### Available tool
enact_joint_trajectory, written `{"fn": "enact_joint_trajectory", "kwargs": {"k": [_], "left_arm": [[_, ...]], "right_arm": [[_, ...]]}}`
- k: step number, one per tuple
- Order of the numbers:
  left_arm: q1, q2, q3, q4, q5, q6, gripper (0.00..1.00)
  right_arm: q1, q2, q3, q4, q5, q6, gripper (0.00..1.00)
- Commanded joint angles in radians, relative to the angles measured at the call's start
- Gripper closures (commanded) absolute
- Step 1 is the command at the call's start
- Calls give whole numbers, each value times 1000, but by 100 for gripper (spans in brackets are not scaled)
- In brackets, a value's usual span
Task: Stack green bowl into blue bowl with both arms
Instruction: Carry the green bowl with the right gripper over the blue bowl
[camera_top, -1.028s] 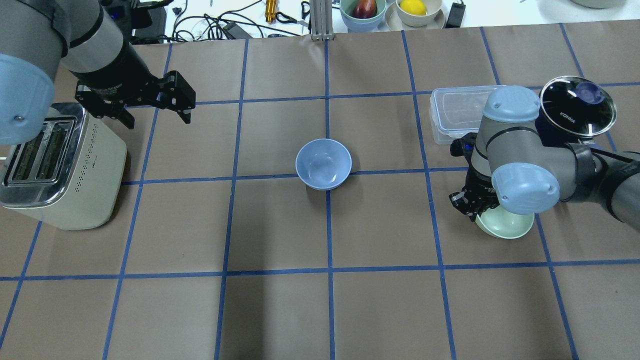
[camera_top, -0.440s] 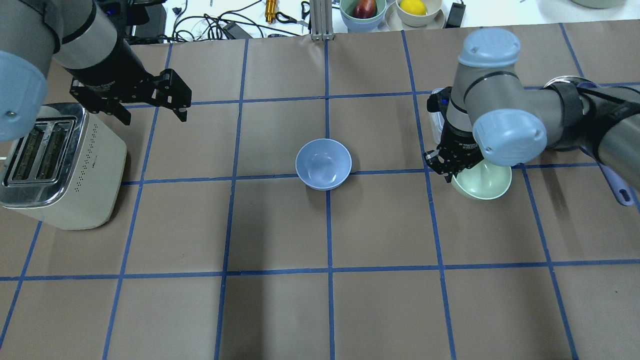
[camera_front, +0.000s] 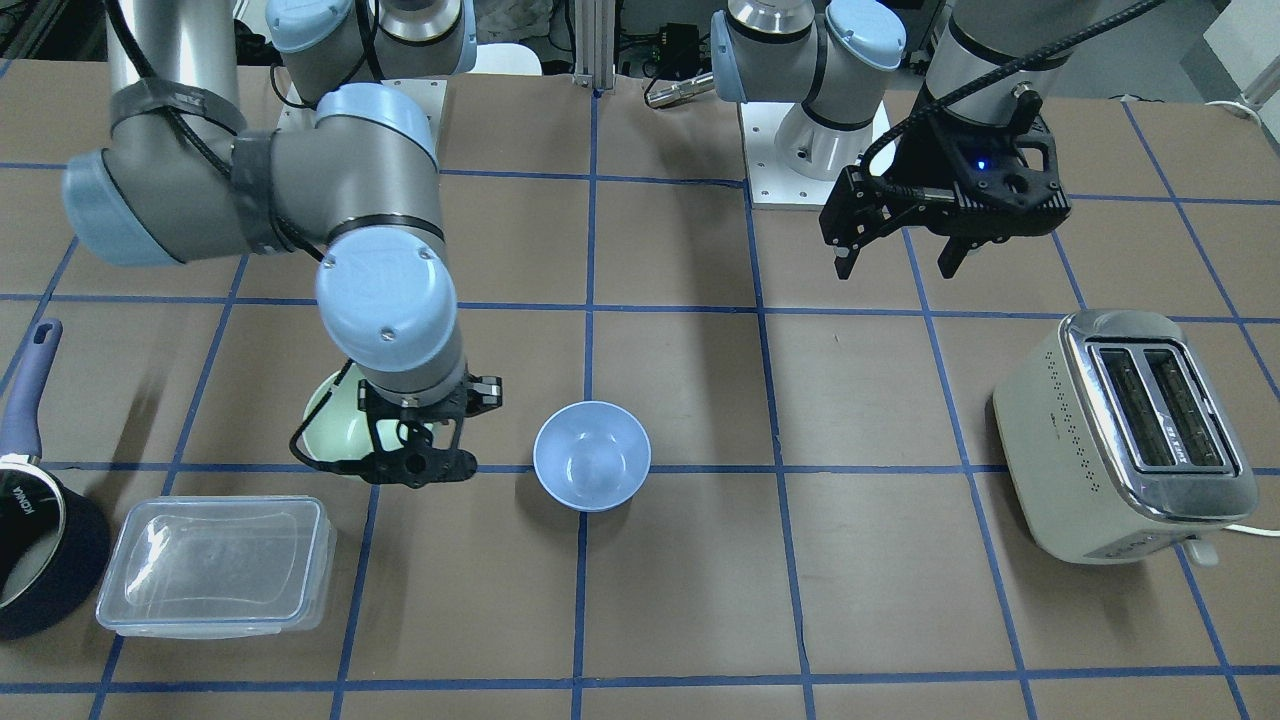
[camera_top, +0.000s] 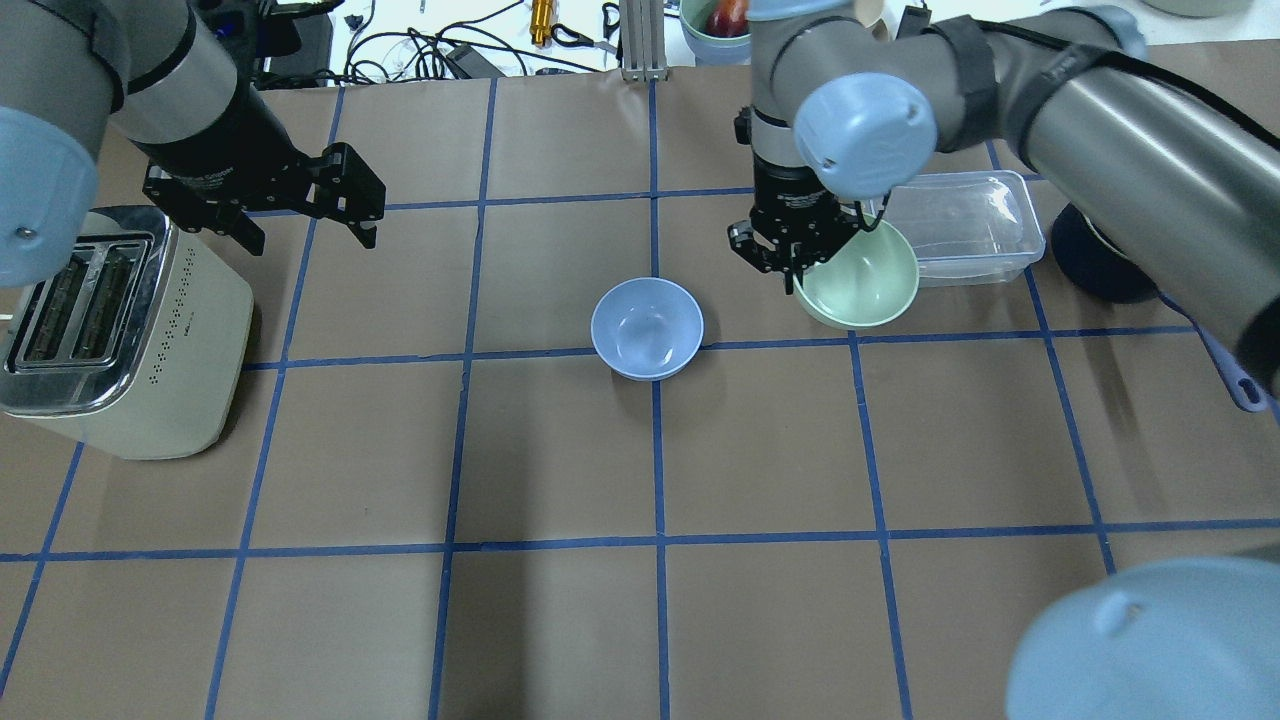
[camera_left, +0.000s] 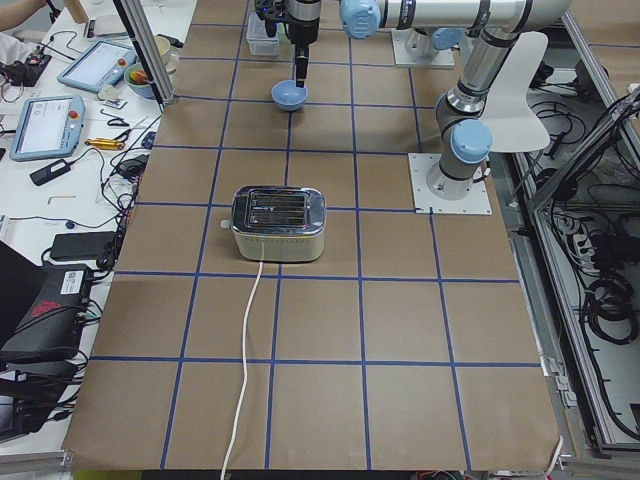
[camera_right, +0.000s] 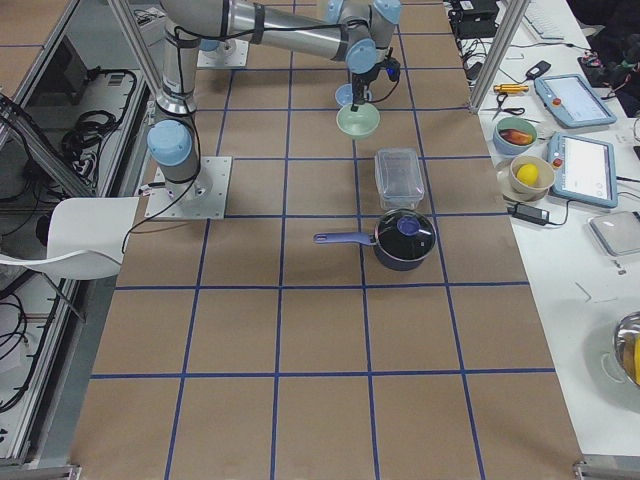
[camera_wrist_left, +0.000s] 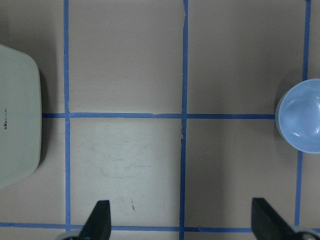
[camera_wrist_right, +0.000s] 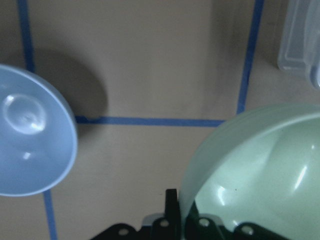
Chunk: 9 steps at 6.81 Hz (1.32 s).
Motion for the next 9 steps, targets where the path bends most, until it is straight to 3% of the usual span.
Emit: {"fn": "enact_joint_trajectory", "kwargs": {"k": [1, 2, 3, 6, 9], "left_arm": [[0, -1, -1, 0, -1, -4, 0], [-2, -1, -1, 0, -1, -6, 0], [-2, -1, -2, 0, -1, -6, 0], [0, -1, -2, 0, -1, -6, 0], [1, -1, -1, 1, -1, -6, 0]], "right_arm": [[133, 223, -358, 151, 33, 208, 100], [185, 293, -438, 158, 53, 306, 100], [216, 316, -454, 156, 61, 343, 100], [249, 338, -435, 239, 60, 354, 100], [252, 367, -434, 204, 60, 353, 100]]}}
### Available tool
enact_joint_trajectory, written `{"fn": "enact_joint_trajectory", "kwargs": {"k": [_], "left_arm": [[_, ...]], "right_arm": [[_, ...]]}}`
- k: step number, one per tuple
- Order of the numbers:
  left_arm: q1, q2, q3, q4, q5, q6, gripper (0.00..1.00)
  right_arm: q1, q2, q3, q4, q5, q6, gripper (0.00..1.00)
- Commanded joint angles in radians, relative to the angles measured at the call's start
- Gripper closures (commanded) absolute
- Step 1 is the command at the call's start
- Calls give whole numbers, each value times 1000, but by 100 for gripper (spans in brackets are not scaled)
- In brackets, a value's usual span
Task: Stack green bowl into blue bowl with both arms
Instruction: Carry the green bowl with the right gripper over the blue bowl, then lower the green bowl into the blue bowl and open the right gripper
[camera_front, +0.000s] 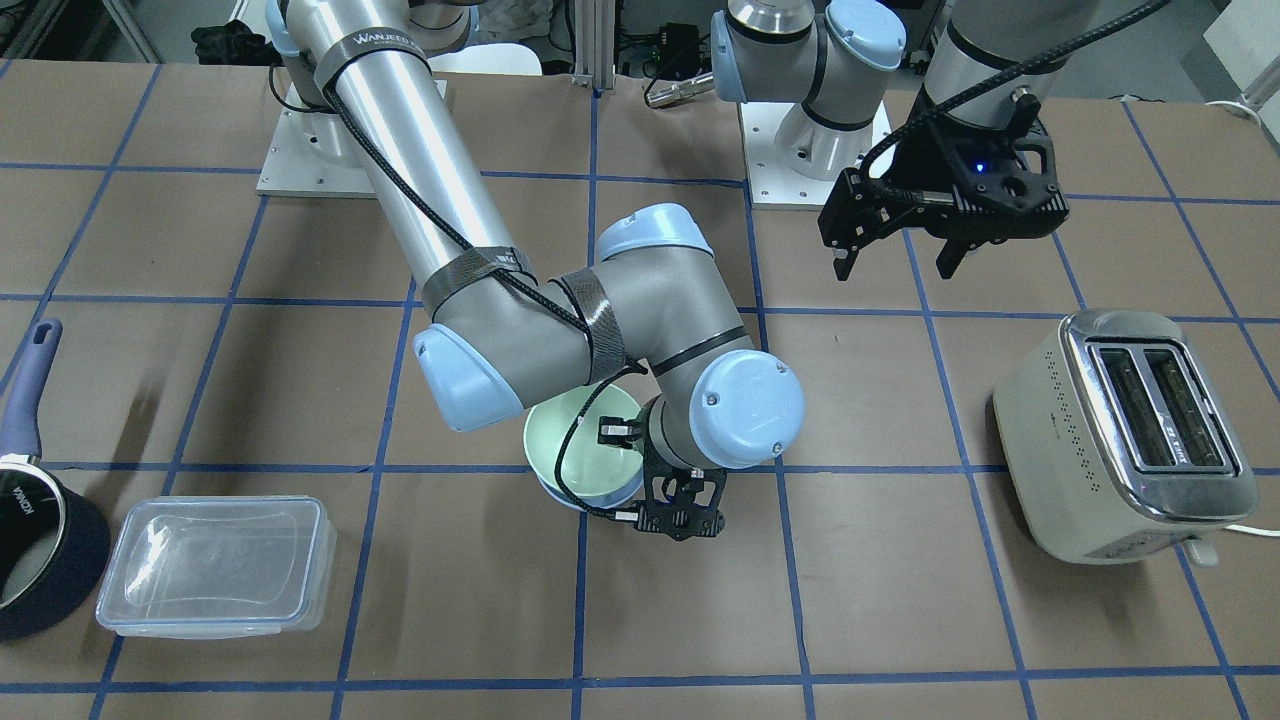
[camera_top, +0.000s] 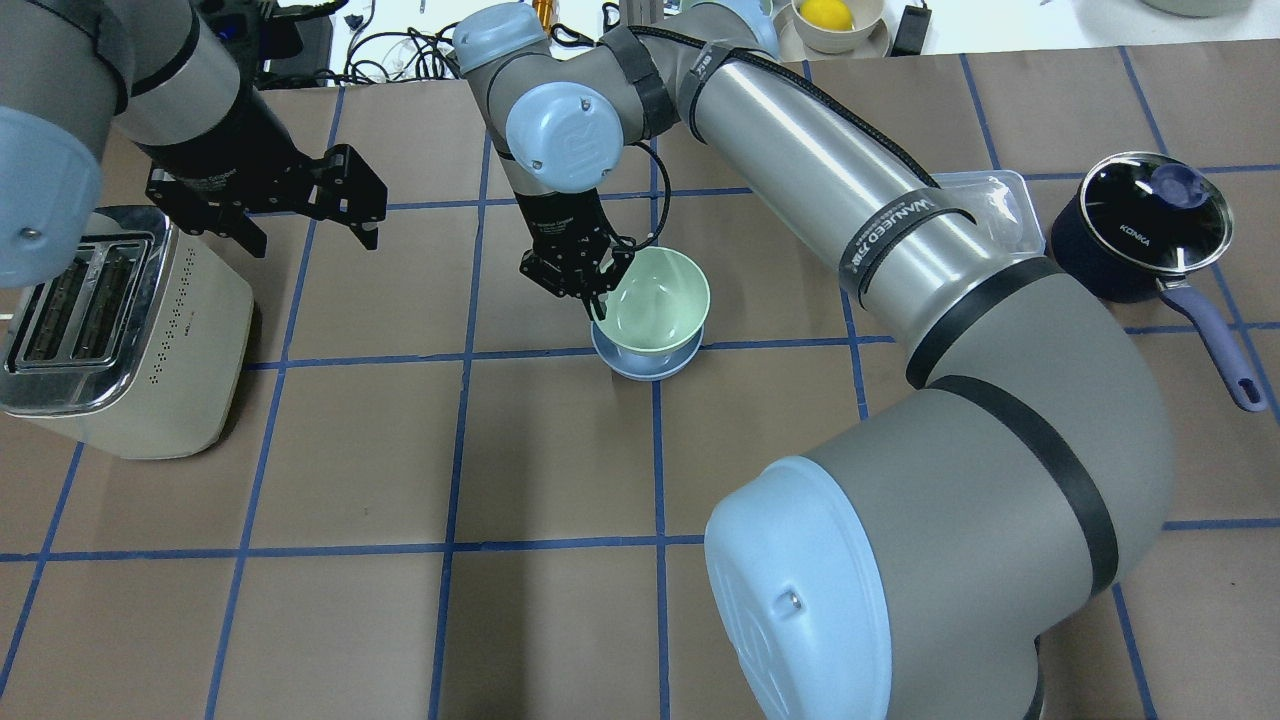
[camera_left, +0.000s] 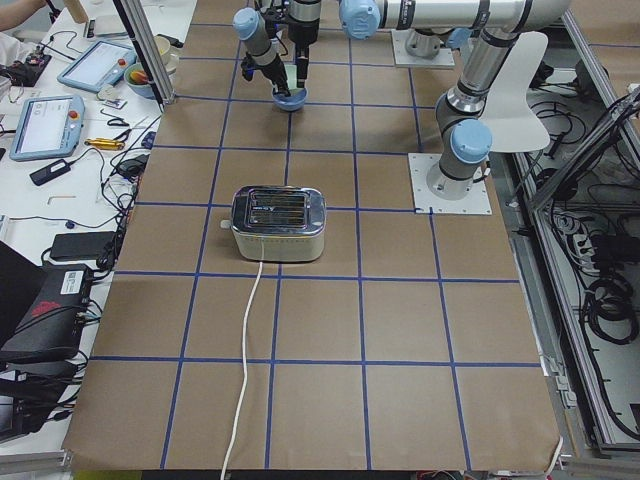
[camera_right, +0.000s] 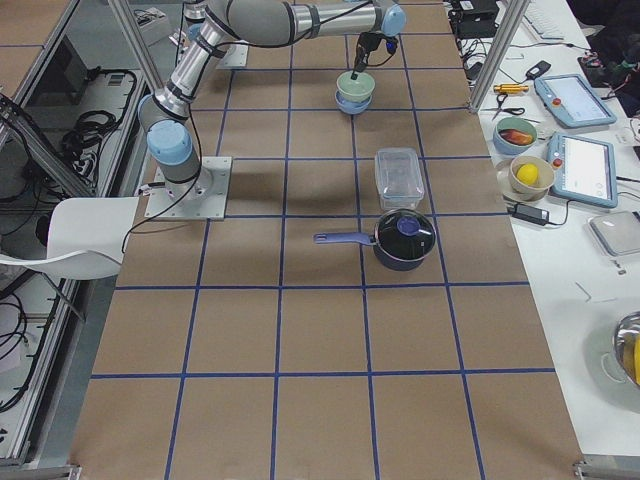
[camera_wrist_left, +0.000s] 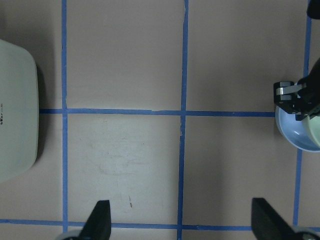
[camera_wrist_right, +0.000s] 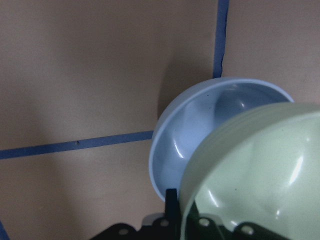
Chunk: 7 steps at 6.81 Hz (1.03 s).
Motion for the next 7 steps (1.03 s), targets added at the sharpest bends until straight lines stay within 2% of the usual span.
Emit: {"fn": "enact_joint_trajectory", "kwargs": {"k": [1, 2, 3, 4, 5, 7], "left_arm": [[0, 2, 1, 0, 0, 0, 0], [0, 0, -1, 1, 0, 0, 0], [0, 0, -1, 1, 0, 0, 0], [0, 2, 1, 1, 0, 0, 0], [0, 2, -1, 1, 0, 0, 0], [-2, 0, 1, 4, 0, 0, 0]], "right_arm": [[0, 14, 0, -6, 0, -1, 91], [2, 15, 0, -8, 0, -3, 43], [2, 14, 0, -8, -2, -10, 18], [2, 11, 0, -5, -6, -10, 9], [0, -6, -1, -2, -9, -12, 7], [-29, -136, 7, 16, -5, -29, 6]]}}
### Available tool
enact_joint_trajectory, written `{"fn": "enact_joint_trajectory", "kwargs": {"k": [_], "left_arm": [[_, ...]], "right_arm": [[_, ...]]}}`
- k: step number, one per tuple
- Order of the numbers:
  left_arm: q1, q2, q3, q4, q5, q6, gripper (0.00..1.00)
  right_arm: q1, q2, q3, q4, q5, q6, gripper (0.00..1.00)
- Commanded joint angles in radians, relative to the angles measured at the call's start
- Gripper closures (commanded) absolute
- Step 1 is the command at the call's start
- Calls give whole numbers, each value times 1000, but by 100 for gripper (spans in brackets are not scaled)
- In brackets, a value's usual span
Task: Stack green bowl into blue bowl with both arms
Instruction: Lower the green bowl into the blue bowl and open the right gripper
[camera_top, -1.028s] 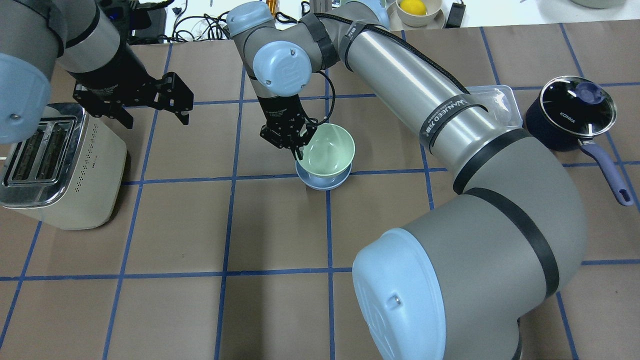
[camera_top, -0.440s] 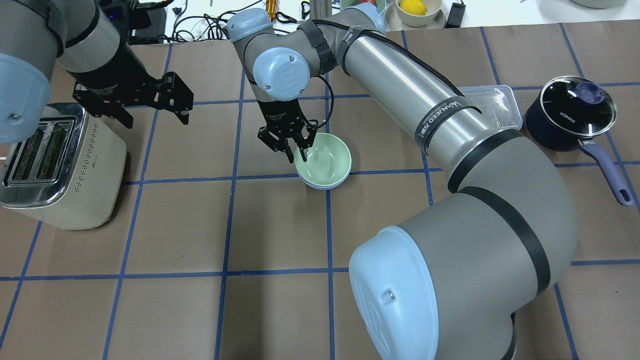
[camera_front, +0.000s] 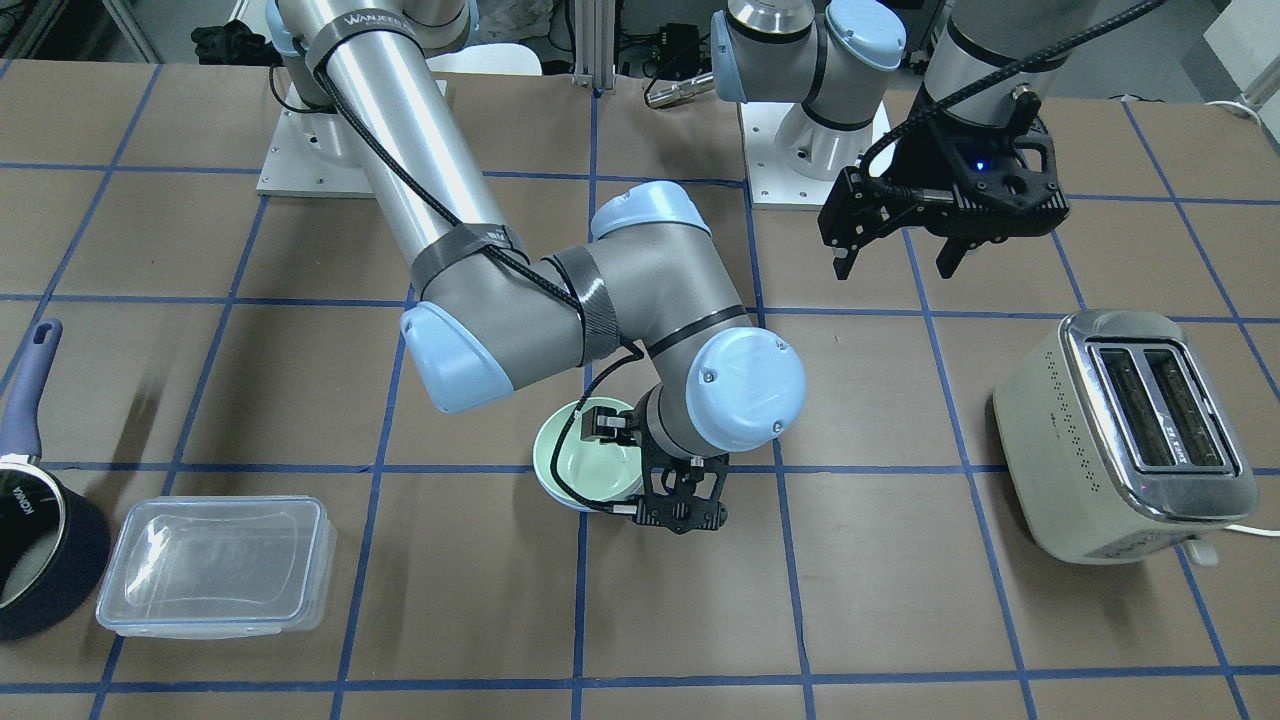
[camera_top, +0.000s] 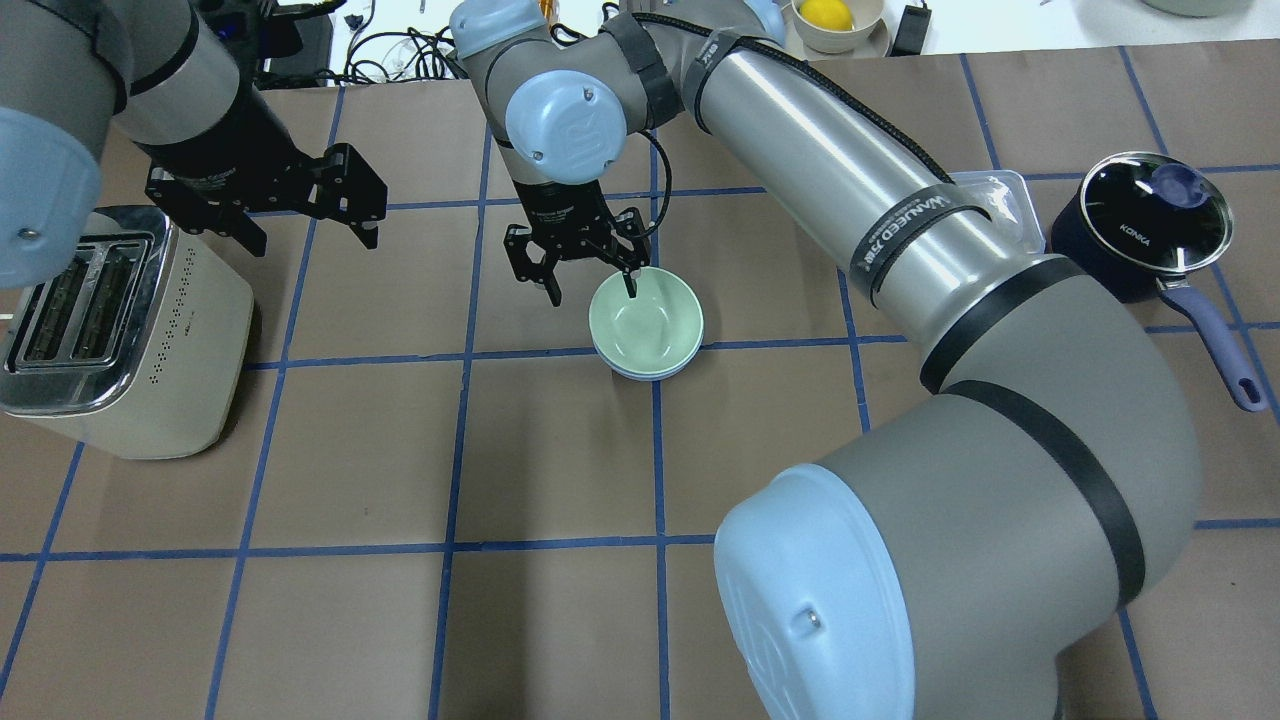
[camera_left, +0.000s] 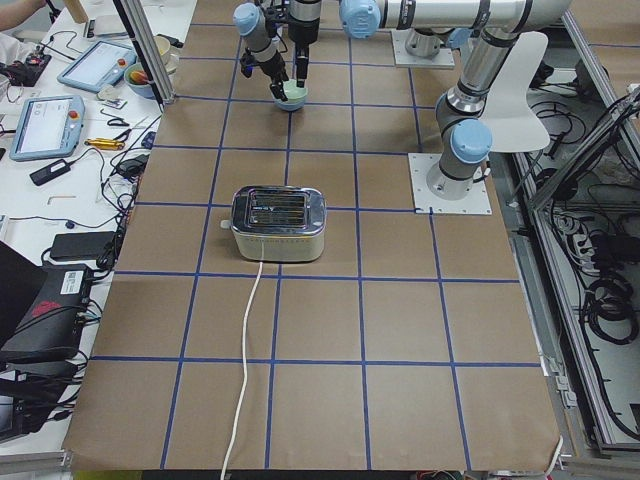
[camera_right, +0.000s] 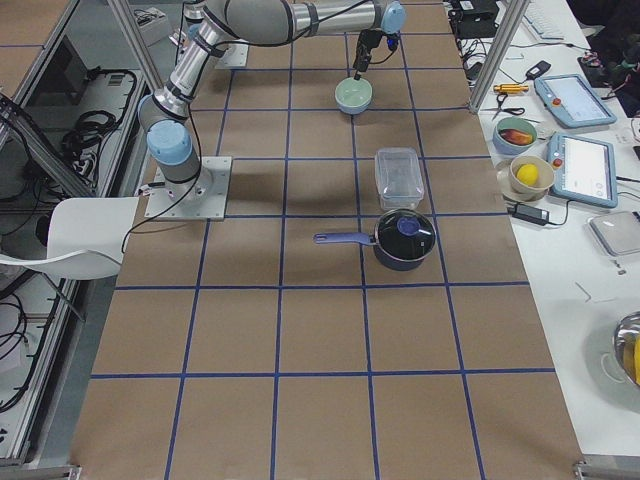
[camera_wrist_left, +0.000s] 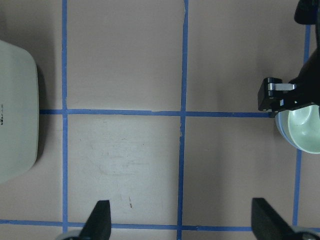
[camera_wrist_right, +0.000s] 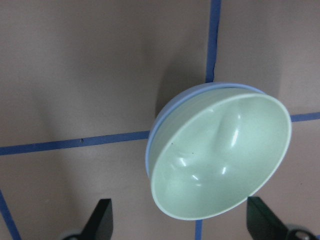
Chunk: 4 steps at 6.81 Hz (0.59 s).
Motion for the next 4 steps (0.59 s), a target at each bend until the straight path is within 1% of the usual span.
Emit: {"fn": "enact_joint_trajectory", "kwargs": {"k": [1, 2, 3, 4], "left_arm": [[-2, -3, -1, 4, 0, 0, 0], [1, -3, 0, 5, 0, 0, 0], [-1, -3, 0, 5, 0, 0, 0], [-2, -3, -1, 7, 0, 0, 0]], "right_arm": [[-48, -144, 7, 58, 1, -35, 7], [-80, -229, 10, 101, 1, -125, 10], [-117, -311, 11, 166, 1, -173, 11], [-151, -372, 51, 185, 0, -234, 13]]}}
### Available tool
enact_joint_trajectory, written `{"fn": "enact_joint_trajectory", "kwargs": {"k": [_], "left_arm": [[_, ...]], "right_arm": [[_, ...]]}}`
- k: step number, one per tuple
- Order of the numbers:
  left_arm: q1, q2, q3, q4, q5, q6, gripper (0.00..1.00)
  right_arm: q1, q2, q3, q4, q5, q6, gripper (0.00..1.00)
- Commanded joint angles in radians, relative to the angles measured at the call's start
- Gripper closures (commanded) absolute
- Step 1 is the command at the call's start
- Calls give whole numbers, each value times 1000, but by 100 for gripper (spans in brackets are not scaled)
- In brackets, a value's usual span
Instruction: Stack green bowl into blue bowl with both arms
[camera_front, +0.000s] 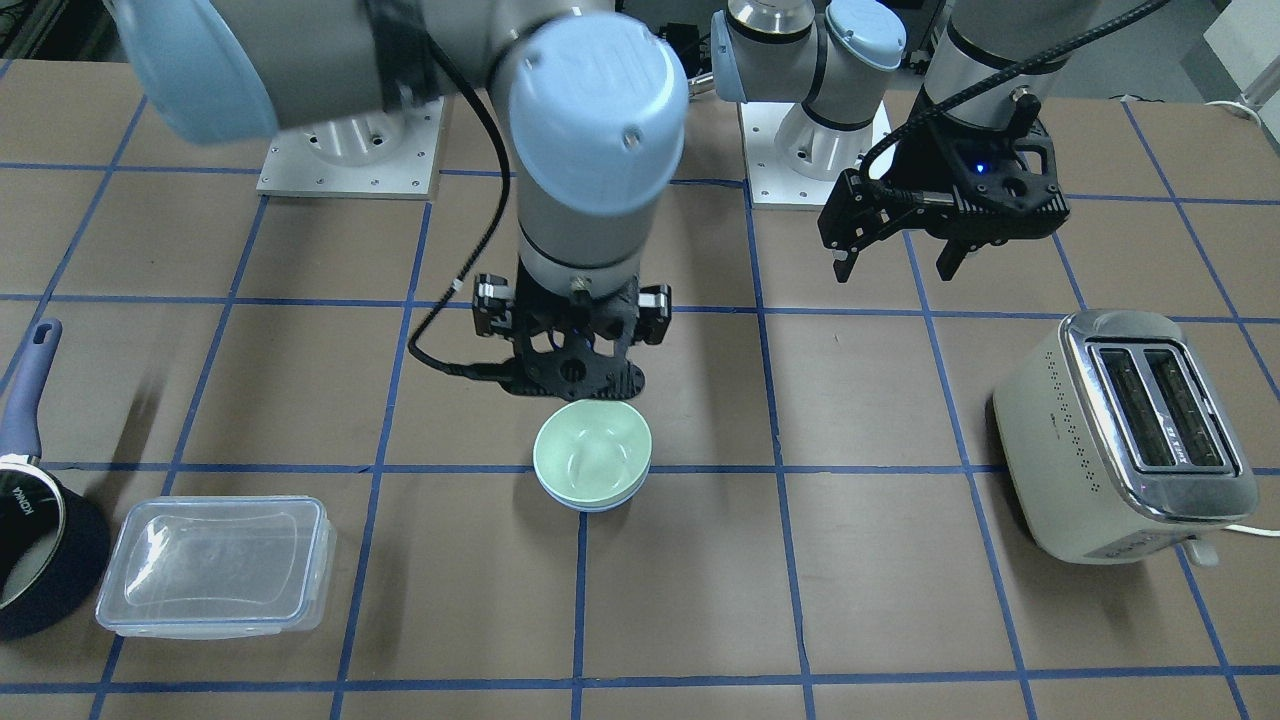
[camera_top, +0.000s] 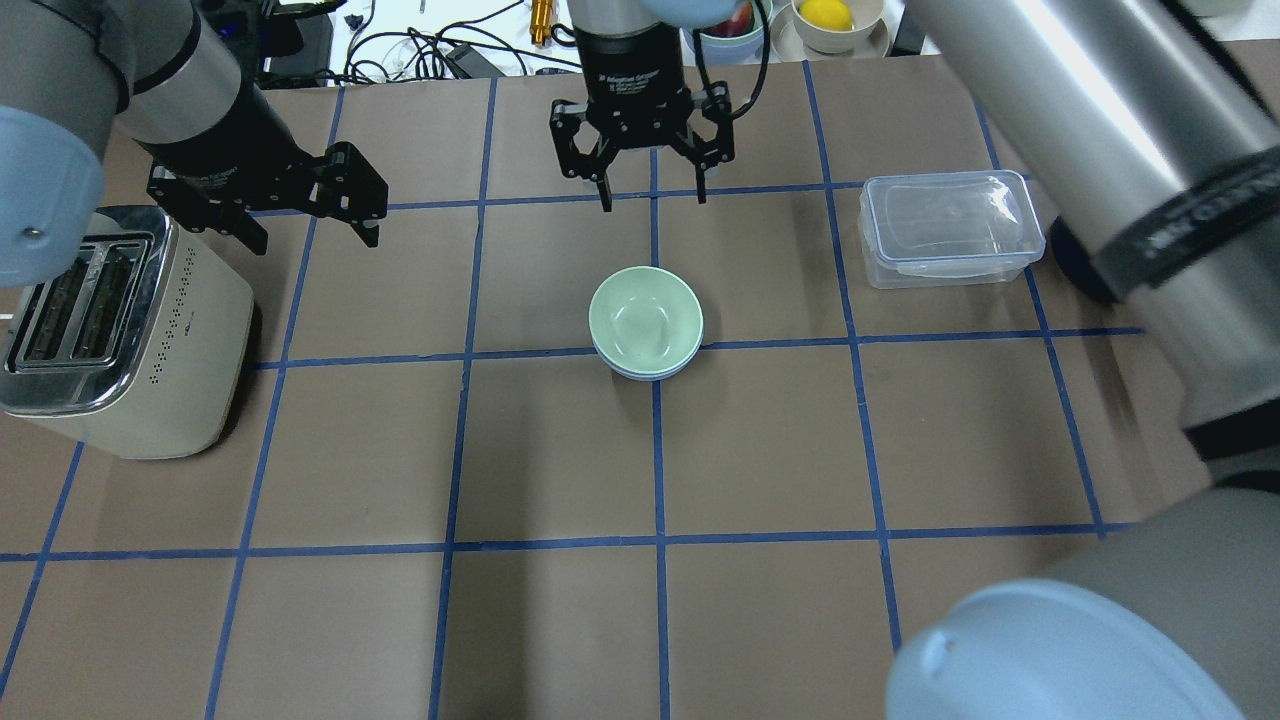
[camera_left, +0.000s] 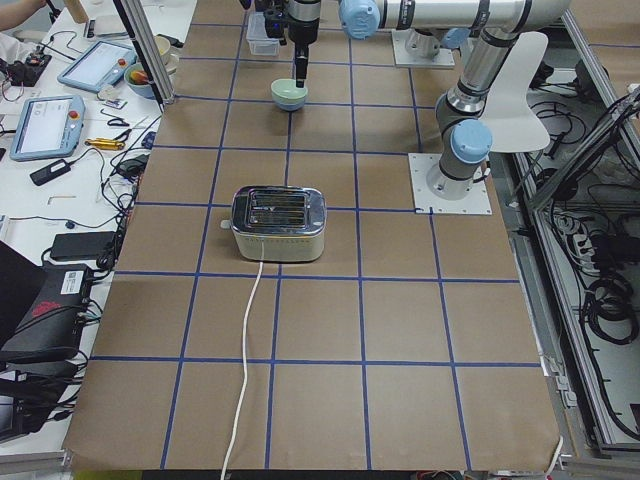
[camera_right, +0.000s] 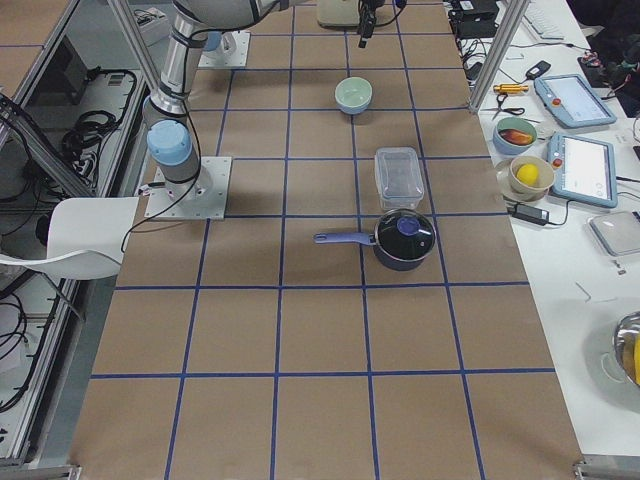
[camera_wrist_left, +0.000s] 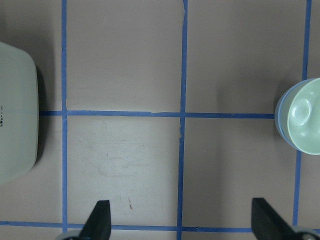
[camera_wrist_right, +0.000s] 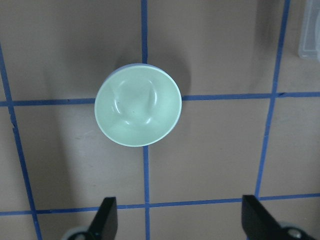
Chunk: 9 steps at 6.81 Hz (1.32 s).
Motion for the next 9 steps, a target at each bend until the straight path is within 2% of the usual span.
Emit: {"fn": "enact_joint_trajectory", "kwargs": {"k": [1, 2, 4, 5, 7, 8, 9], "left_arm": [[-1, 0, 2, 3, 0, 0, 0], [3, 0, 4, 4, 0, 5, 0], [0, 0, -1, 3, 0, 11, 0], [2, 0, 0, 3, 3, 14, 0], [2, -2, 4, 4, 3, 14, 0], [3, -2, 4, 4, 3, 14, 0], [3, -2, 8, 4, 3, 14, 0]], "right_arm": [[-81, -167, 119, 24, -1, -126, 15], [-133, -266, 246, -25, 3, -168, 16], [-247, -469, 563, -228, 0, -336, 14], [-323, -527, 654, -294, 0, -408, 12], [-347, -551, 658, -301, 3, -423, 0], [-347, -551, 654, -322, 8, -464, 0], [-346, -549, 655, -414, 10, -501, 0]]}}
